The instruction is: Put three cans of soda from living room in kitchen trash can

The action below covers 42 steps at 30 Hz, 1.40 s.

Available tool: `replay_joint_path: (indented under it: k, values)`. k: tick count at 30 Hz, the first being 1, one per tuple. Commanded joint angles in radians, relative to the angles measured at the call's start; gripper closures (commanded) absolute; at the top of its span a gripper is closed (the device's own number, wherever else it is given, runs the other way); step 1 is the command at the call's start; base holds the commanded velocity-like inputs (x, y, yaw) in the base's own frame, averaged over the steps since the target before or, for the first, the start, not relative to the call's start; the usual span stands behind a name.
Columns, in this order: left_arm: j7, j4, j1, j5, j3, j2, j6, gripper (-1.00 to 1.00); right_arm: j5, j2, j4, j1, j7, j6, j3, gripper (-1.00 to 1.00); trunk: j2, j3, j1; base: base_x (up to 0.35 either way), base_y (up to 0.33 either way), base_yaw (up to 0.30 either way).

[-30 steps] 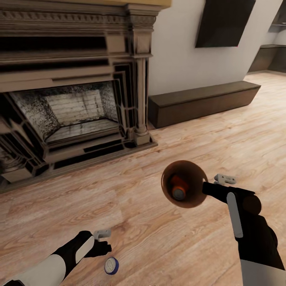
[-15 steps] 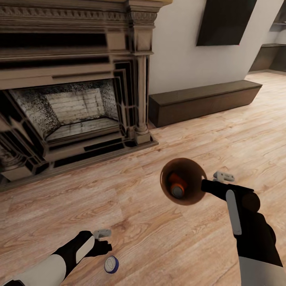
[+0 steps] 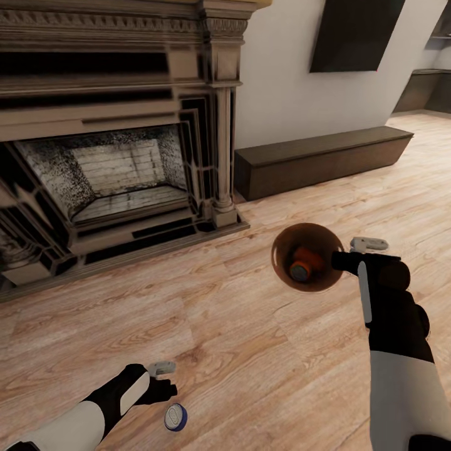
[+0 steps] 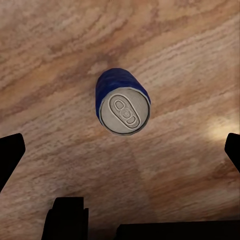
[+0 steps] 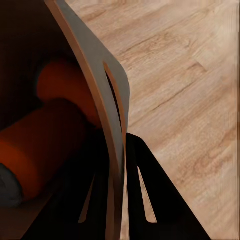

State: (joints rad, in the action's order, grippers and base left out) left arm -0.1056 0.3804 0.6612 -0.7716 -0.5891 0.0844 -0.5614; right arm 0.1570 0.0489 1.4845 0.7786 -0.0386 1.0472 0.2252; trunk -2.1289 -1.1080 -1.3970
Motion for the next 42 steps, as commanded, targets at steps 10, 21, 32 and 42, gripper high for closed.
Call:
replay_joint_path:
  k: [10, 21, 32, 42]
  values:
    - [0.000, 0.000, 0.000, 0.000, 0.000, -0.005, 0.001, -1.00, 0.238, -0.043, -0.247, 0.227, -0.006, 0.000, 0.075, 1.00, 0.000, 0.000, 0.000, 0.000, 0.000, 0.000]
    - [0.000, 0.000, 0.000, 0.000, 0.000, -0.009, 0.001, -1.00, 0.312, -0.060, -0.448, 0.390, -0.006, 0.000, 0.161, 1.00, 0.000, 0.000, 0.000, 0.000, 0.000, 0.000]
    - [0.000, 0.000, 0.000, 0.000, 0.000, -0.010, 0.000, -1.00, 0.315, -0.063, -0.483, 0.415, -0.006, 0.000, 0.157, 1.00, -0.077, -0.034, -0.042, 0.000, 0.000, 0.000]
    - [0.001, 0.000, 0.000, 0.000, 0.000, -0.011, 0.000, -1.00, 0.315, -0.070, -0.484, 0.419, -0.006, 0.000, 0.155, 1.00, -0.147, -0.066, -0.080, 0.000, 0.000, 0.000]
